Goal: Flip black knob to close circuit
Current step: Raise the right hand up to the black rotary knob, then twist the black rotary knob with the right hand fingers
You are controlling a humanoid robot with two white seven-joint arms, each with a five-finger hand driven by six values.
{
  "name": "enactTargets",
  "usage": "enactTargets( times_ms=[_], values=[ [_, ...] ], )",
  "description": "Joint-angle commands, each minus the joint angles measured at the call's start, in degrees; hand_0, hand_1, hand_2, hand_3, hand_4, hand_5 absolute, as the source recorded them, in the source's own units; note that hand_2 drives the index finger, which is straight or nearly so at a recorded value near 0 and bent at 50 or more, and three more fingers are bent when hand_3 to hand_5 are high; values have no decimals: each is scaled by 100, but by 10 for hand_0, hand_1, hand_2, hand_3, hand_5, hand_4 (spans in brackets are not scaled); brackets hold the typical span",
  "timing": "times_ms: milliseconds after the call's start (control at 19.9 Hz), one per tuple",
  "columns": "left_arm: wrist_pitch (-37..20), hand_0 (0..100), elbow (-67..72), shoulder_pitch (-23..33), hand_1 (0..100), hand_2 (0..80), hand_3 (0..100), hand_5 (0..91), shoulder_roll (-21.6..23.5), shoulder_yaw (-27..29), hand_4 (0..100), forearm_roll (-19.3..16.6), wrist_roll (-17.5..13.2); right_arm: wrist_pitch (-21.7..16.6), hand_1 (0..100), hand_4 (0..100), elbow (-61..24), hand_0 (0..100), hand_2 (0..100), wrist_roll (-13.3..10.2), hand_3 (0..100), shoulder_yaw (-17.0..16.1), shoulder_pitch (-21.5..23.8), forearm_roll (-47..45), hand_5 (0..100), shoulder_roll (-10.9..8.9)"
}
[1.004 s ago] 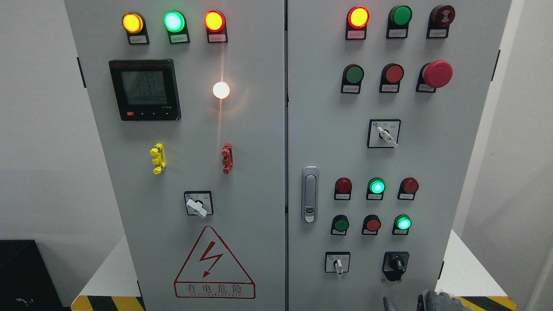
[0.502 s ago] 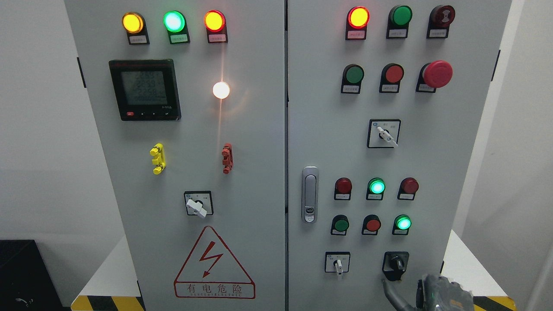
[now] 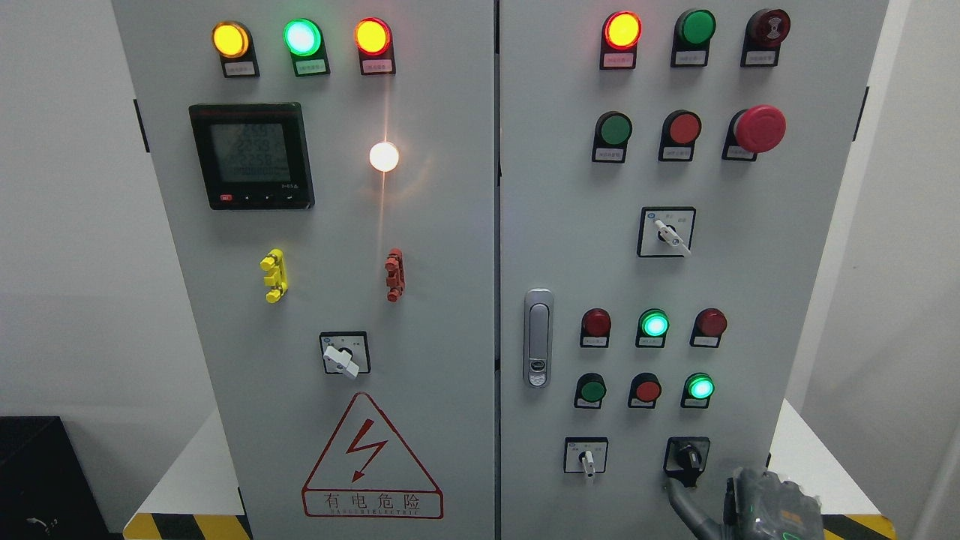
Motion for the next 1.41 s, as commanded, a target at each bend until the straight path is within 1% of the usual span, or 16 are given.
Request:
enactTargets(
  times_ms=[0,351,552,703,853,1104,1205,1355],
  values=[
    [-5,120,-132,123,556,0,0,0,1,0,0,0,-2,84,0,927,257,0,909,22,1000,-58,-126,64,974,-36],
    [-5,120,-132,123,556,0,0,0,1,0,0,0,-2,94,0,924,267,0,909,31,1000,-154,-162,73,974,-53],
    [-5,120,-132,123,556,0,0,0,1,0,0,0,-2,85,0,921,275,0,907,31,1000,-303,-179,64,974,-53],
    [-5,120,-132,123,556,0,0,0,1,0,0,0,-2,76,0,920,258,0,905,145,1000,-392,-179,64,974,-53],
    [-5,120,-132,123,556,0,0,0,1,0,0,0,-2,59,0,919,240,0,903,163,1000,-488,-206,64,974,-62],
    [-5,120,-132,123,556,0,0,0,1,0,0,0,-2,50,0,918,231,0,902,172,1000,-497,-241,46,974,-62],
    [-5,120,-132,123,556,0,0,0,1,0,0,0,-2,50,0,918,231,0,902,268,1000,-506,-276,38,974,-62],
    [-5,120,-132,123,556,0,0,0,1,0,0,0,-2,50,0,917,231,0,900,295,1000,-532,-346,29,974,-62]
  ],
)
